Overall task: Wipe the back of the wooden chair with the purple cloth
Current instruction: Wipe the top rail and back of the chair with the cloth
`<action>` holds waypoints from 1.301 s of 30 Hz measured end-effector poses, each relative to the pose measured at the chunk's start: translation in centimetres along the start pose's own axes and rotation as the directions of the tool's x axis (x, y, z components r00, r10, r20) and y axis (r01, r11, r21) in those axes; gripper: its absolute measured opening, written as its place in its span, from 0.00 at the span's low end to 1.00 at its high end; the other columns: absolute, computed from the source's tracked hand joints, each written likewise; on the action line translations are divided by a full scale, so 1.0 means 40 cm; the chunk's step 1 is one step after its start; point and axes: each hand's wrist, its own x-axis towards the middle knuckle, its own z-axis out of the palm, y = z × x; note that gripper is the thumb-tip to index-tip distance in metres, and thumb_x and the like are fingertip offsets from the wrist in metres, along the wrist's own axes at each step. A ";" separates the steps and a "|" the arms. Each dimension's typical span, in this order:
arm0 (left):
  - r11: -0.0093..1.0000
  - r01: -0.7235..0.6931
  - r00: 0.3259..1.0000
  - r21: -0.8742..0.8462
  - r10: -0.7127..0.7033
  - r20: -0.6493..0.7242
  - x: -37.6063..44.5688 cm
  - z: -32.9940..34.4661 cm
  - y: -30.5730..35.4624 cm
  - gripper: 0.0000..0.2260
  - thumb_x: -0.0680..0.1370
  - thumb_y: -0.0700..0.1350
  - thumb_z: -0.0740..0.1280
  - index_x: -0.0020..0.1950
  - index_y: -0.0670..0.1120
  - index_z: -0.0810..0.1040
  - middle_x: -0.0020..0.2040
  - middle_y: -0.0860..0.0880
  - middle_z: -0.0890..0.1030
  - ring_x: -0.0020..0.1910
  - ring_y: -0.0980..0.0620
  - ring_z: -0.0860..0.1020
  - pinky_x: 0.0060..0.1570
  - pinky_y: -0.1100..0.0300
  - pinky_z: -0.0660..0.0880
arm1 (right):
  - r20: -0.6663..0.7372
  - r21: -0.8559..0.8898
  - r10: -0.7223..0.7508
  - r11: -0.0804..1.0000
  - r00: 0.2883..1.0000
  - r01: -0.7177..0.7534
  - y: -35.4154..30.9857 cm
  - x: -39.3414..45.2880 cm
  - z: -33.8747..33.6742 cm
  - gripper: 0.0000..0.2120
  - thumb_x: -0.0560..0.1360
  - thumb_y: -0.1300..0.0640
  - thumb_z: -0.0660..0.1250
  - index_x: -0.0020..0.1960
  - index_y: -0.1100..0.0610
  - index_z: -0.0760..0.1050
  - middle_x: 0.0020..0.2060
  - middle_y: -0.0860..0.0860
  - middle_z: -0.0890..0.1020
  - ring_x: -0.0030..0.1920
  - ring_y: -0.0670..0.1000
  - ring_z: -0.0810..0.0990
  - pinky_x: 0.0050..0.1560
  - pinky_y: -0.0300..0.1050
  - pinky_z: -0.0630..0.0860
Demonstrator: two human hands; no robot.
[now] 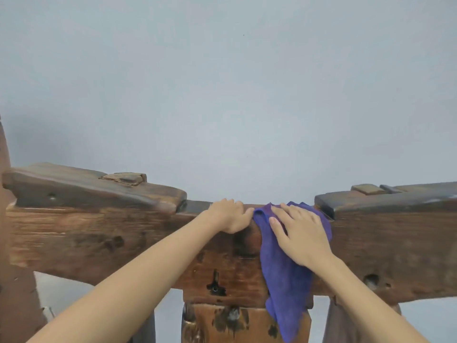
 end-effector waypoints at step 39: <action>0.992 0.075 0.996 -0.103 -0.079 -0.032 0.055 0.013 0.091 0.26 0.82 0.55 0.45 0.70 0.46 0.72 0.70 0.41 0.73 0.68 0.39 0.70 0.67 0.40 0.63 | 0.040 -0.003 0.192 0.981 0.981 -0.192 -0.031 0.068 -0.005 0.20 0.84 0.45 0.47 0.62 0.49 0.75 0.61 0.46 0.80 0.62 0.52 0.76 0.67 0.51 0.67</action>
